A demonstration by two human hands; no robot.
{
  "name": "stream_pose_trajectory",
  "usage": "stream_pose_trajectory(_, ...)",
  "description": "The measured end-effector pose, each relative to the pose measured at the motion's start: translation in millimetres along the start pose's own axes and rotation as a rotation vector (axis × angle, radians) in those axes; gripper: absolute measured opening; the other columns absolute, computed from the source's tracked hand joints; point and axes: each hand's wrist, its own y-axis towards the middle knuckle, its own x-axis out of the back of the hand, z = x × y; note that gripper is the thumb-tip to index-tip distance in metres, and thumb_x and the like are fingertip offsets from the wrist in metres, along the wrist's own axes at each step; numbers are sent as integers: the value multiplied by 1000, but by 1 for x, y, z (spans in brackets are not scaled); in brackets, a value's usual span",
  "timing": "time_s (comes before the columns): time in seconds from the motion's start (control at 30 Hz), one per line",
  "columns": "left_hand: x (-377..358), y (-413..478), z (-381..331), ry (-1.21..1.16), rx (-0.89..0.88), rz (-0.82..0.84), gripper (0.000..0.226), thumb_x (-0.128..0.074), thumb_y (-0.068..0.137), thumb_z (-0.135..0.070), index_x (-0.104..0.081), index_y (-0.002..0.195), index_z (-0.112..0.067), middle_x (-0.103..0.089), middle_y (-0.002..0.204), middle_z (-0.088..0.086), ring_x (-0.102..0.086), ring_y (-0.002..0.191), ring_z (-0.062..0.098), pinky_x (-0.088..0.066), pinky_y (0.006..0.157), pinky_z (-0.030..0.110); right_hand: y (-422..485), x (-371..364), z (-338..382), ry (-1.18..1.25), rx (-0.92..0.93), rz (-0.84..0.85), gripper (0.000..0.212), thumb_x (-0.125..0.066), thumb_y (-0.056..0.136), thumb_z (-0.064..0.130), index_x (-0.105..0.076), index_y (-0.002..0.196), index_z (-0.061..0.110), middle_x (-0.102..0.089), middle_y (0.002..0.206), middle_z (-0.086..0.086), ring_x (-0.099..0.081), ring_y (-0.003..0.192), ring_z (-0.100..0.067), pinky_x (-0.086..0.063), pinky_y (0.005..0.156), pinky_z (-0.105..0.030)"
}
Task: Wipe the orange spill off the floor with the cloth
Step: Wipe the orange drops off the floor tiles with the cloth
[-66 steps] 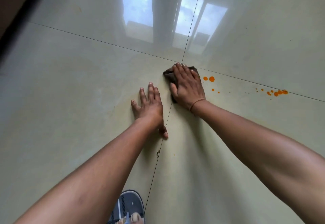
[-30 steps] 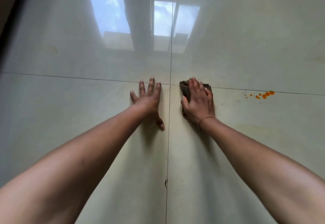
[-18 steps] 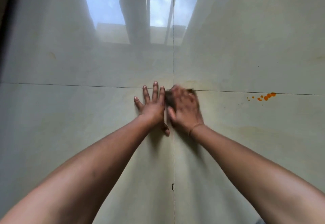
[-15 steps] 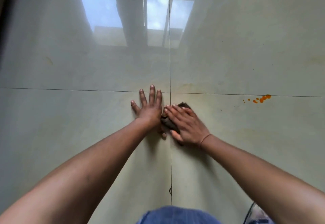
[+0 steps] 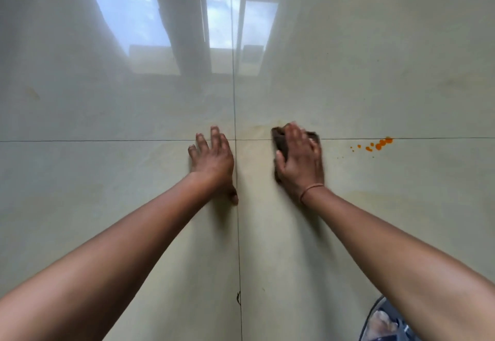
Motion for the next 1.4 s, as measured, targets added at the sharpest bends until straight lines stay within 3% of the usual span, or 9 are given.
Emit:
stream_pose_trajectory(0.13, 16, 13, -34, 27, -187, -96, 148, -88, 52, -53, 13, 153, -14, 26, 157, 14, 16, 145, 41, -5, 115, 58, -48, 10, -34, -133, 711, 222, 67, -44, 85, 41, -42, 143, 7, -42, 149, -13, -40, 136, -27, -27, 111, -39)
stream_pose_trajectory(0.3, 38, 50, -96, 63, -273, -33, 149, -91, 52, -47, 15, 152, -17, 26, 158, 11, 17, 145, 41, -6, 114, 63, -1, 21, -82, 0, -203, -52, 72, -32, 83, 46, -40, 145, 11, -39, 151, -9, -35, 140, -23, -20, 111, -38)
stream_pose_trajectory(0.47, 49, 66, -127, 40, -232, 58, 152, -93, 52, -40, 21, 151, -17, 36, 153, 12, 27, 140, 46, 1, 110, 70, -73, 23, -102, -92, 405, 160, 71, -44, 84, 43, -37, 147, 10, -36, 153, -9, -34, 141, -22, -28, 112, -39)
stream_pose_trajectory(0.63, 48, 70, -133, 10, -171, 91, 159, -96, 48, -33, 27, 148, -20, 44, 149, 10, 33, 136, 46, 5, 107, 71, -10, 30, -128, -41, -217, -35, 72, -33, 86, 47, -34, 148, 11, -33, 155, -7, -30, 143, -21, -21, 114, -40)
stream_pose_trajectory(0.83, 50, 70, -141, 89, -149, 120, 165, -97, 44, -37, 32, 145, -16, 46, 145, 17, 30, 134, 54, -2, 106, 75, -90, 20, -130, -69, 254, 82, 73, -44, 83, 45, -36, 148, 11, -34, 154, -8, -33, 141, -22, -30, 109, -41)
stream_pose_trajectory(0.97, 50, 73, -147, 121, -141, 109, 166, -97, 42, -38, 31, 145, -14, 44, 146, 20, 26, 135, 55, -6, 109, 72, -16, 31, -150, -35, -260, -59, 72, -34, 85, 46, -36, 147, 10, -35, 154, -8, -31, 142, -22, -20, 112, -38)
stream_pose_trajectory(1.17, 58, 70, -160, 178, -279, -18, 149, -93, 50, -43, 11, 152, -9, 23, 157, 17, 15, 143, 48, -5, 113, 64, -105, 21, -138, -49, 77, 30, 70, -41, 86, 45, -35, 148, 11, -33, 155, -6, -30, 143, -19, -27, 111, -40)
stream_pose_trajectory(1.33, 48, 82, -200, 47, -250, 102, 153, -93, 53, -39, 23, 149, -16, 40, 151, 12, 29, 138, 48, 2, 108, 70, -1, 40, -191, 3, -499, -126, 76, -30, 85, 49, -31, 149, 7, -30, 156, -11, -24, 145, -24, -11, 116, -40)
stream_pose_trajectory(1.4, 44, 84, -204, 41, -229, 108, 159, -95, 47, -40, 26, 148, -16, 44, 148, 13, 33, 135, 49, 6, 105, 72, 21, 41, -188, -1, -530, -128, 76, -33, 86, 49, -29, 149, 7, -28, 157, -11, -21, 146, -23, -10, 116, -40)
